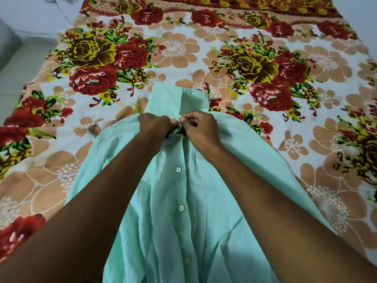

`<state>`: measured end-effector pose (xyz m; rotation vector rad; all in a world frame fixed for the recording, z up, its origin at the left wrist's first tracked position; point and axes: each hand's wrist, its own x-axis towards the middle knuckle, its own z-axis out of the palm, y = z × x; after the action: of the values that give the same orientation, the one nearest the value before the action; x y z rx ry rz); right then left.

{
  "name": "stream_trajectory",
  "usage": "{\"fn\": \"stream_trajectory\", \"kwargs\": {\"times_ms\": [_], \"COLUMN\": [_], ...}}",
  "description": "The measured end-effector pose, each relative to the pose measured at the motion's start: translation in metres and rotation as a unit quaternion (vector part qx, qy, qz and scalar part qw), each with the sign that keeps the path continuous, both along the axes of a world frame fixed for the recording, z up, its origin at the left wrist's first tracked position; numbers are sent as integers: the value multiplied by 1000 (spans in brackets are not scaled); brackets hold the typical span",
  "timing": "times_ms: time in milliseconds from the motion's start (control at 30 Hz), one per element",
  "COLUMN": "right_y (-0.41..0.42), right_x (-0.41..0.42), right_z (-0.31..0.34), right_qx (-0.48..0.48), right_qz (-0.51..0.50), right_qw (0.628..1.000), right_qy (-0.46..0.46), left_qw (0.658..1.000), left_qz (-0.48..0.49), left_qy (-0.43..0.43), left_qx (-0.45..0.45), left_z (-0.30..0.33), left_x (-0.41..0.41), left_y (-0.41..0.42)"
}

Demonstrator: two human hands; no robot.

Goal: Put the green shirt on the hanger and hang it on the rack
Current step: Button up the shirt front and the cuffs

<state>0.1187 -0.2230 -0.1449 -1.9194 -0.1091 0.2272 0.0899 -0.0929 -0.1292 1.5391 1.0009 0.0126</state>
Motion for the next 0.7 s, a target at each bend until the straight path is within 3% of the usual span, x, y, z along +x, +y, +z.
{"fn": "stream_trajectory", "kwargs": {"times_ms": [100,267,333,467,567,700], "right_y": [2,1,1,-1,-4,-9], "right_x": [-1,5,7,1,-2,-18], "right_z": [2,6,7,5,9,15], "right_qx": [0,-64,-97,-147,-189,-246], "right_qz": [-28,-58,-51,35,76,65], "right_qw": [1000,995,991,978,966,941], "right_qy": [-3,-52,-80,-141,-157,-224], "left_qw": [999,1000,994,937,893,860], "left_qz": [-9,18,21,-144,-210,-247], "left_qy": [24,-20,-87,-158,-162,-82], "left_qx": [-20,-15,58,277,363,439], "left_z": [2,7,2,-7,-5,2], "left_x": [4,-2,-9,-31,-37,-57], "left_y": [5,-3,-9,-14,-7,4]}}
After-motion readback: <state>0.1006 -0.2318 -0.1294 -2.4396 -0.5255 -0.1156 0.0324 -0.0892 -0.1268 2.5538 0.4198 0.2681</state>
